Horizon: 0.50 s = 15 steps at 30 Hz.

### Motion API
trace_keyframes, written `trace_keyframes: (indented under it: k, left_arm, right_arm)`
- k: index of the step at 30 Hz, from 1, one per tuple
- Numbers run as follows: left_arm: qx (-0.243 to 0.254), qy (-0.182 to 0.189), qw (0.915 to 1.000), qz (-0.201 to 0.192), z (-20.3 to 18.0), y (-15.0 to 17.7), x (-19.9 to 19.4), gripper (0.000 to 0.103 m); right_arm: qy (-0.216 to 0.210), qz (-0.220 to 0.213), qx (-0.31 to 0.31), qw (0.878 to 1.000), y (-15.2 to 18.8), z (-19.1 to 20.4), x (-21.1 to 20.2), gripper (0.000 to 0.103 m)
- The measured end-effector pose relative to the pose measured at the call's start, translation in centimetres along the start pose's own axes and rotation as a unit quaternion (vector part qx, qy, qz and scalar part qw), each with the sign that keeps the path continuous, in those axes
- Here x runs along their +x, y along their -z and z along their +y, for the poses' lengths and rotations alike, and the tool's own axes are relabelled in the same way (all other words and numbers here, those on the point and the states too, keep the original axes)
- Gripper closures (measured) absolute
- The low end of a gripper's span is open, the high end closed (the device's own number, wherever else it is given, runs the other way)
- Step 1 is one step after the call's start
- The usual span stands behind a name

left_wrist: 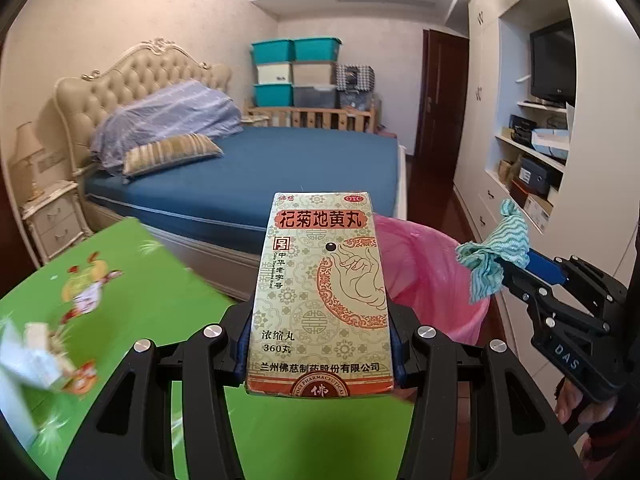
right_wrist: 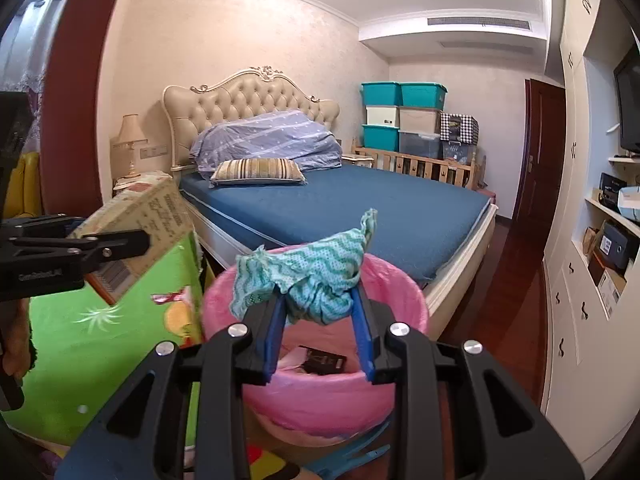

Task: Collect trash
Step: 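Carry the medicine box and cloth to the pink bin and release both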

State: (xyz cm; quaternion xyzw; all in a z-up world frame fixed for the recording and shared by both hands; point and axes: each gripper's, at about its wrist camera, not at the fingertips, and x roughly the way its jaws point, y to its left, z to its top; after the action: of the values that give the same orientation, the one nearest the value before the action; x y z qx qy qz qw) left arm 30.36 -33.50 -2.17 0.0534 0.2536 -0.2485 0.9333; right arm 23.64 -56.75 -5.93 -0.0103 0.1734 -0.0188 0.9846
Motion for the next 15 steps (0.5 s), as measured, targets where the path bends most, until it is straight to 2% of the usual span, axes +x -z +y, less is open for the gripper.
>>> trace_keyframes:
  k: [6, 9, 10, 11, 12, 15]
  left_arm:
    - [0.009, 0.02, 0.9996, 0.017, -2.5, -1.7, 4.7, 0.056]
    - [0.001, 0.042, 0.9988, 0.026, -3.1, -2.6, 6.9, 0.055]
    - [0.001, 0.049, 0.9983, 0.03, -3.2, -2.8, 7.5, 0.051]
    - [0.002, 0.05, 0.9981, 0.035, -3.2, -3.0, 7.9, 0.038]
    - [0.001, 0.045, 0.9984, 0.034, -3.1, -3.0, 8.1, 0.03]
    - [-0.013, 0.026, 0.9993, 0.023, -2.1, -3.1, 7.7, 0.02]
  right_arm:
    - [0.006, 0.02, 0.002, 1.0, 1.0, -0.9, 3.3, 0.072]
    - [0.003, 0.016, 0.001, 1.0, 0.7, -1.1, 4.8, 0.062]
    - [0.001, 0.014, 0.0, 1.0, 0.8, -1.0, 4.9, 0.042]
    - [0.003, 0.014, 0.0, 1.0, 0.9, -1.2, 5.3, 0.035]
    - [0.004, 0.014, 0.004, 1.0, 1.1, -1.6, 5.4, 0.035]
    - [0.0, 0.01, 0.026, 1.0, 1.5, -2.6, 4.6, 0.035]
